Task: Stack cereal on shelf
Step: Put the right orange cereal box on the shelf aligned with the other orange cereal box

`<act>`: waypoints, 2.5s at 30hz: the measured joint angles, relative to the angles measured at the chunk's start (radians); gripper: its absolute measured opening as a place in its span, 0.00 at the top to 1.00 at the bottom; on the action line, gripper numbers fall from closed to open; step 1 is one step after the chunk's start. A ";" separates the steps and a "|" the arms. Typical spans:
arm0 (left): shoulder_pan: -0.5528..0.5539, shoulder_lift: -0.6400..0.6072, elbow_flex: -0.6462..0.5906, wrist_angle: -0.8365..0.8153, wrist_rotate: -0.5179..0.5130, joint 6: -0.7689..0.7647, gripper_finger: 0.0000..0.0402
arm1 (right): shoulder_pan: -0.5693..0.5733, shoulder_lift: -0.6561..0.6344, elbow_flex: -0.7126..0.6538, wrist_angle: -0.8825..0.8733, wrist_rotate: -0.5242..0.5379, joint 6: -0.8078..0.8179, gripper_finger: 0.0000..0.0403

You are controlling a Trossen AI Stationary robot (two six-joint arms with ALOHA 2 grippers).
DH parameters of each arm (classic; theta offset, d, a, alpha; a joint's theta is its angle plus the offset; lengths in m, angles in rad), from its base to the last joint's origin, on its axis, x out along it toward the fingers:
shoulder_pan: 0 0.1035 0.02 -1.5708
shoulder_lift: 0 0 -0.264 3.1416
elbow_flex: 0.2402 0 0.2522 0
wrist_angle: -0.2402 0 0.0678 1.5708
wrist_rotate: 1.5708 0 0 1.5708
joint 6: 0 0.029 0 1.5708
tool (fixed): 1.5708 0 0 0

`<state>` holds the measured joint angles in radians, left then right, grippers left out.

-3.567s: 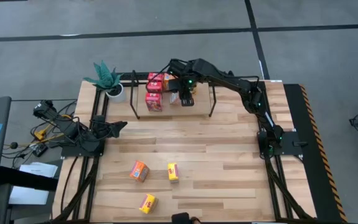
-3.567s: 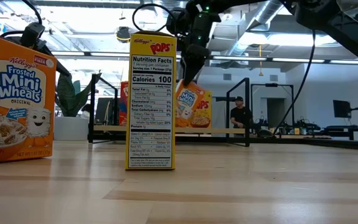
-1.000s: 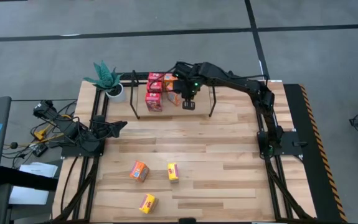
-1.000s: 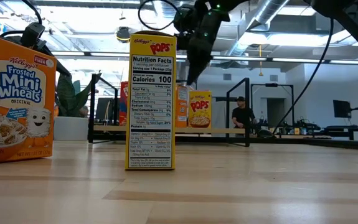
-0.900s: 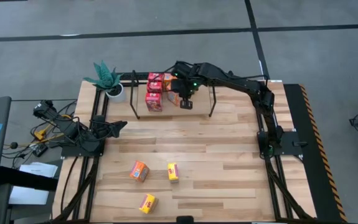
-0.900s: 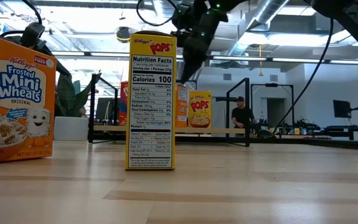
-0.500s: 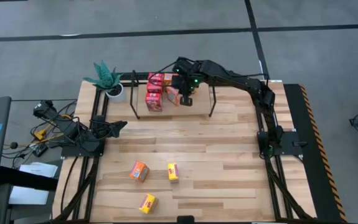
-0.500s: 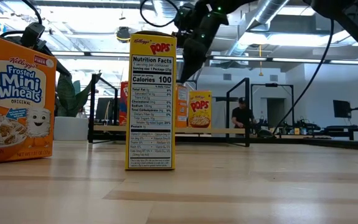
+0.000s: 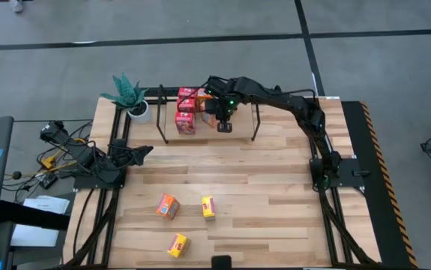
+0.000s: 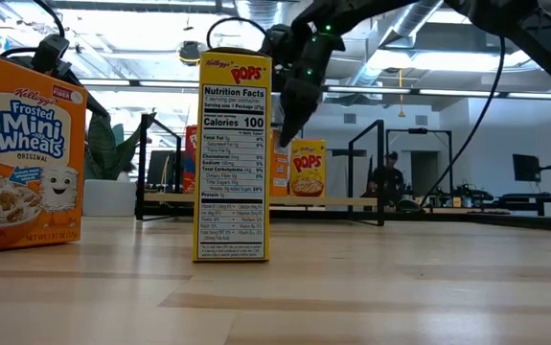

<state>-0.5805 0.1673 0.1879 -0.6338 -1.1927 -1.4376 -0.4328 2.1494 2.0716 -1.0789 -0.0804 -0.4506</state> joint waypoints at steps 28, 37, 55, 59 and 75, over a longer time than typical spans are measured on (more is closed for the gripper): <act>0.000 0.000 0.000 0.003 -0.024 -0.008 0.29 | -0.018 -0.004 0.032 0.083 0.198 -0.029 0.96; 0.000 0.000 0.000 0.003 -0.024 0.000 0.29 | -0.005 -0.007 0.097 -0.048 0.131 0.021 0.91; 0.000 0.000 0.000 0.003 -0.023 0.001 0.29 | 0.080 -0.006 0.097 0.089 0.087 -0.011 0.91; 0.000 0.000 0.000 0.003 -0.023 0.001 0.29 | 0.064 -0.005 0.097 0.090 0.105 -0.022 0.93; 0.000 0.000 0.000 -0.001 -0.023 0.001 0.29 | 0.055 -0.001 0.097 0.094 0.085 -0.027 0.91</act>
<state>-0.5804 0.1674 0.1875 -0.6346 -1.2160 -1.4368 -0.3779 2.1483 2.1681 -0.9844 0.0045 -0.4775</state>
